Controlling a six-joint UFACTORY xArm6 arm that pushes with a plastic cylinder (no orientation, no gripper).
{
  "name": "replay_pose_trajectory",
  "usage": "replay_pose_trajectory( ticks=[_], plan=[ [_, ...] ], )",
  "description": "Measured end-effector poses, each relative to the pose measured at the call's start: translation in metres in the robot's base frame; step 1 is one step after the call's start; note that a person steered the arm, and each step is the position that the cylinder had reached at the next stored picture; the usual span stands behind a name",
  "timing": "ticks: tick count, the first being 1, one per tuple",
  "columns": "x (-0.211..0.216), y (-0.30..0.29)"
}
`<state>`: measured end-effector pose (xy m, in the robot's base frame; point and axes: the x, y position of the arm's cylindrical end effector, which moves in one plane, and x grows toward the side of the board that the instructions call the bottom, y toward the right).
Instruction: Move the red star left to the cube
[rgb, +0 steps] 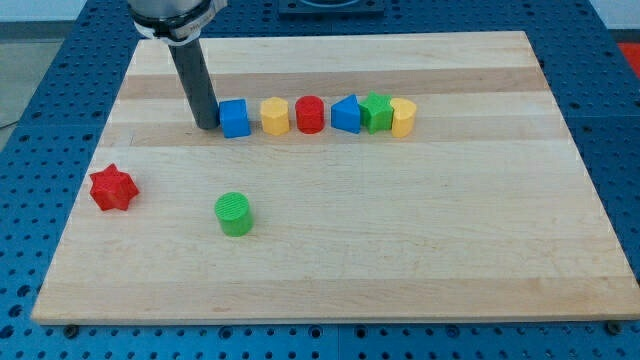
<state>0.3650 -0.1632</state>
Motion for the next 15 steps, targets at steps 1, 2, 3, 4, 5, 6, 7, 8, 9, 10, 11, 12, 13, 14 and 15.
replay_pose_trajectory(
  ticks=[1, 2, 3, 4, 5, 6, 7, 8, 9, 10, 11, 12, 13, 14, 15],
  plan=[
    [-0.005, -0.052],
    [-0.016, -0.138],
    [-0.015, -0.142],
    [0.028, -0.142],
    [0.078, -0.142],
    [0.082, -0.142],
    [0.103, -0.141],
    [0.123, -0.136],
    [0.134, -0.108],
    [0.133, -0.050],
    [0.120, -0.002],
    [0.103, -0.007],
    [0.066, -0.018],
    [0.085, -0.022],
    [0.135, -0.026]
  ],
)
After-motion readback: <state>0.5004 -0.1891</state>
